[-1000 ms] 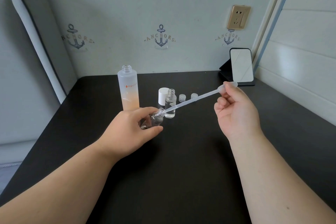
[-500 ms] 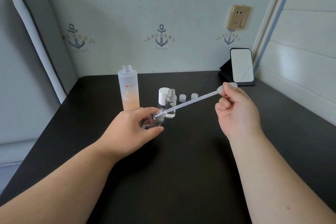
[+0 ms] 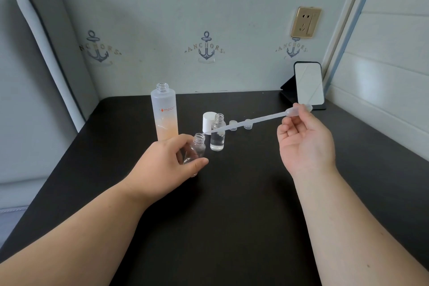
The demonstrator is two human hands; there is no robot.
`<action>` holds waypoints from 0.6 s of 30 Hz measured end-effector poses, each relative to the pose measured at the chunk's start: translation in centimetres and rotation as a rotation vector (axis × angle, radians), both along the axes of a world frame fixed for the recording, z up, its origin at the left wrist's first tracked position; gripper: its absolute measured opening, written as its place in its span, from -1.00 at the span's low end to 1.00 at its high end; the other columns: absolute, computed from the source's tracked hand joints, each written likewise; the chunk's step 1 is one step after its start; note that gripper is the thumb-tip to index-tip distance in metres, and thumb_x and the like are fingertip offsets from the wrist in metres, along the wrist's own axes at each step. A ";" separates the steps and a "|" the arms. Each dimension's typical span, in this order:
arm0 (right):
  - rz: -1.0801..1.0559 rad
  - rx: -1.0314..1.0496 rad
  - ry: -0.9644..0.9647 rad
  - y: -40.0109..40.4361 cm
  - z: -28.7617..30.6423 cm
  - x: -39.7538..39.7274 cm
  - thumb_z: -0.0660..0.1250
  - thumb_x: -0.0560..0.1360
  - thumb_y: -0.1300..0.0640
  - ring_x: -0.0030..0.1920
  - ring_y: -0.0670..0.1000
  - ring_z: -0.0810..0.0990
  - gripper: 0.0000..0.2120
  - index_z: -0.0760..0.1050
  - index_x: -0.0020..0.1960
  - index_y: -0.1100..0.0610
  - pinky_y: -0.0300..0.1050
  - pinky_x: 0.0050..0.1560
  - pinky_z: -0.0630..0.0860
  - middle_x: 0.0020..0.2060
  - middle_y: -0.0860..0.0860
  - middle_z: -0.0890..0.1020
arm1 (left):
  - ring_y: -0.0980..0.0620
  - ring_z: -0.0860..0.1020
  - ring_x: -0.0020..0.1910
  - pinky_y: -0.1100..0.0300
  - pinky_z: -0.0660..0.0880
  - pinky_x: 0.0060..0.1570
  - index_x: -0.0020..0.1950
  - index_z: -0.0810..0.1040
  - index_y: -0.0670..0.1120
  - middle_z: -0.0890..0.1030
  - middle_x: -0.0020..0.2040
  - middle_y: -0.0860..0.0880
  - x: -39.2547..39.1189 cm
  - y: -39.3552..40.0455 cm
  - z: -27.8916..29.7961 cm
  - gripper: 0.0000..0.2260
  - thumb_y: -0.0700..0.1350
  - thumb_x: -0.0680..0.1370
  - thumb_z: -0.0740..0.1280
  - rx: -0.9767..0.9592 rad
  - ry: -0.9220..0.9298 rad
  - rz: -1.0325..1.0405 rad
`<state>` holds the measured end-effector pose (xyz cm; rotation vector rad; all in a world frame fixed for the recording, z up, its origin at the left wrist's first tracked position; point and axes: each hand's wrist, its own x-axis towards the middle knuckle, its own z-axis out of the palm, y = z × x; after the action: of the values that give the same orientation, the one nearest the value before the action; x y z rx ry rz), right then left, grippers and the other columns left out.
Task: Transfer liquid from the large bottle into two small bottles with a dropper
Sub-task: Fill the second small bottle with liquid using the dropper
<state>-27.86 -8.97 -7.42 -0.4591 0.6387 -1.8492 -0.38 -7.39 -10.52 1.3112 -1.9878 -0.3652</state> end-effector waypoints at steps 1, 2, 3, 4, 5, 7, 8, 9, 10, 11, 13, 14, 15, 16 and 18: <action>0.000 0.001 -0.004 0.0 0.0 0.0 0.40 0.56 0.22 -0.32 -0.04 0.58 -0.95 0.63 -0.01 0.18 -0.24 -0.26 0.51 -0.27 0.01 0.64 | 0.18 0.55 -0.23 0.41 0.42 -0.26 -0.03 0.55 0.17 0.57 -0.20 0.35 0.0 0.0 0.0 -0.81 0.16 0.45 0.49 0.013 0.007 -0.004; 0.003 0.001 -0.007 0.0 0.0 0.1 0.40 0.56 0.22 -0.32 -0.04 0.58 -0.95 0.63 -0.01 0.18 -0.24 -0.26 0.51 -0.27 0.01 0.65 | 0.20 0.54 -0.24 0.43 0.42 -0.26 -0.04 0.55 0.16 0.57 -0.21 0.38 -0.1 0.0 0.0 -0.80 0.15 0.44 0.51 0.026 0.015 -0.012; 0.008 0.000 -0.011 0.1 0.0 0.1 0.40 0.56 0.23 -0.32 -0.04 0.59 -0.95 0.63 -0.02 0.19 -0.23 -0.27 0.51 -0.27 0.02 0.65 | 0.22 0.54 -0.26 0.43 0.42 -0.26 -0.04 0.55 0.14 0.56 -0.22 0.40 -0.1 0.0 0.1 -0.78 0.14 0.44 0.52 0.039 0.021 -0.023; 0.014 -0.001 -0.015 0.1 0.0 0.1 0.40 0.56 0.22 -0.32 -0.04 0.59 -0.95 0.63 -0.02 0.19 -0.23 -0.27 0.51 -0.27 0.02 0.65 | 0.24 0.53 -0.27 0.44 0.41 -0.27 -0.03 0.55 0.13 0.56 -0.23 0.42 -0.2 0.0 0.1 -0.77 0.13 0.43 0.53 0.049 0.026 -0.036; 0.019 -0.001 -0.018 0.1 0.0 0.0 0.40 0.55 0.22 -0.32 -0.03 0.59 -0.95 0.64 -0.03 0.19 -0.23 -0.26 0.52 -0.27 0.02 0.65 | 0.25 0.53 -0.28 0.46 0.40 -0.28 -0.03 0.55 0.12 0.56 -0.24 0.43 -0.3 0.1 0.1 -0.76 0.13 0.43 0.54 0.054 0.031 -0.048; 0.023 0.001 -0.019 0.1 -0.1 0.0 0.41 0.55 0.22 -0.31 -0.03 0.59 -0.95 0.64 -0.04 0.19 -0.23 -0.25 0.52 -0.25 0.03 0.65 | 0.25 0.52 -0.29 0.46 0.40 -0.28 -0.02 0.55 0.10 0.56 -0.24 0.43 -0.3 0.2 0.2 -0.71 0.17 0.40 0.53 0.058 0.040 -0.073; 0.023 0.003 -0.019 0.0 -0.1 0.0 0.41 0.55 0.22 -0.31 -0.03 0.59 -0.94 0.65 -0.04 0.19 -0.22 -0.25 0.53 -0.25 0.03 0.65 | 0.23 0.52 -0.28 0.44 0.41 -0.28 0.00 0.55 0.10 0.57 -0.24 0.41 -0.3 0.2 0.2 -0.66 0.25 0.38 0.50 0.063 0.043 -0.082; 0.024 0.005 -0.019 0.0 -0.1 0.0 0.41 0.55 0.22 -0.31 -0.03 0.59 -0.94 0.65 -0.04 0.19 -0.22 -0.24 0.53 -0.24 0.04 0.65 | 0.20 0.53 -0.27 0.40 0.43 -0.27 0.02 0.56 0.11 0.58 -0.22 0.37 -0.2 0.3 0.3 -0.60 0.33 0.35 0.45 0.065 0.048 -0.084; 0.024 0.005 -0.018 0.0 -0.1 0.0 0.41 0.55 0.22 -0.30 -0.03 0.60 -0.94 0.66 -0.05 0.19 -0.22 -0.24 0.53 -0.24 0.04 0.65 | 0.16 0.55 -0.24 0.36 0.46 -0.26 0.05 0.57 0.12 0.60 -0.19 0.32 -0.1 0.3 0.3 -0.55 0.40 0.36 0.40 0.055 0.069 -0.077; 0.024 0.005 -0.017 0.0 -0.2 0.0 0.41 0.55 0.22 -0.30 -0.02 0.60 -0.94 0.66 -0.06 0.19 -0.22 -0.24 0.53 -0.24 0.04 0.65 | 0.13 0.57 -0.21 0.33 0.48 -0.23 0.08 0.58 0.13 0.62 -0.17 0.27 0.0 0.3 0.3 -0.54 0.44 0.40 0.36 0.032 0.117 -0.060; 0.027 0.002 -0.018 -0.1 -0.2 0.0 0.41 0.55 0.22 -0.30 -0.02 0.60 -0.93 0.66 -0.06 0.20 -0.22 -0.24 0.53 -0.24 0.04 0.66 | 0.06 0.61 -0.15 0.24 0.54 -0.14 0.08 0.61 0.13 0.65 -0.14 0.16 0.2 0.5 0.4 -0.63 0.36 0.49 0.28 -0.062 0.290 -0.003; 0.031 -0.001 -0.019 -0.1 -0.2 0.0 0.41 0.55 0.22 -0.30 -0.02 0.61 -0.94 0.65 -0.04 0.20 -0.22 -0.24 0.54 -0.24 0.04 0.66 | 0.07 0.61 -0.14 0.25 0.54 -0.13 0.05 0.60 0.14 0.65 -0.14 0.13 0.2 0.5 0.5 -0.69 0.30 0.52 0.26 -0.123 0.376 0.042; 0.037 -0.004 -0.019 -0.1 -0.2 0.0 0.40 0.56 0.22 -0.30 -0.02 0.61 -0.94 0.65 -0.03 0.20 -0.22 -0.24 0.54 -0.23 0.04 0.66 | 0.10 0.60 -0.13 0.32 0.51 -0.15 0.03 0.57 0.15 0.64 -0.14 0.14 0.3 0.6 0.6 -0.75 0.26 0.54 0.24 -0.177 0.445 0.102; 0.045 -0.008 -0.017 -0.1 -0.2 0.0 0.40 0.56 0.23 -0.29 -0.02 0.62 -0.94 0.65 -0.04 0.20 -0.22 -0.24 0.54 -0.23 0.04 0.66 | 0.14 0.59 -0.11 0.38 0.48 -0.17 0.02 0.53 0.17 0.61 -0.12 0.17 0.5 0.4 0.7 -0.80 0.24 0.55 0.24 -0.219 0.493 0.178; 0.065 -0.021 -0.011 -0.1 -0.3 0.1 0.39 0.56 0.23 -0.27 -0.01 0.63 -0.94 0.64 -0.04 0.19 -0.21 -0.22 0.55 -0.21 0.04 0.67 | 0.21 0.54 -0.08 0.41 0.44 -0.16 0.09 0.46 0.19 0.55 -0.07 0.18 0.8 0.0 0.8 -0.81 0.22 0.55 0.28 -0.245 0.548 0.329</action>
<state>-27.79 -9.10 -7.68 -0.4779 0.5907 -1.7972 0.42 -7.41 -9.70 1.1962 -1.2936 -0.2738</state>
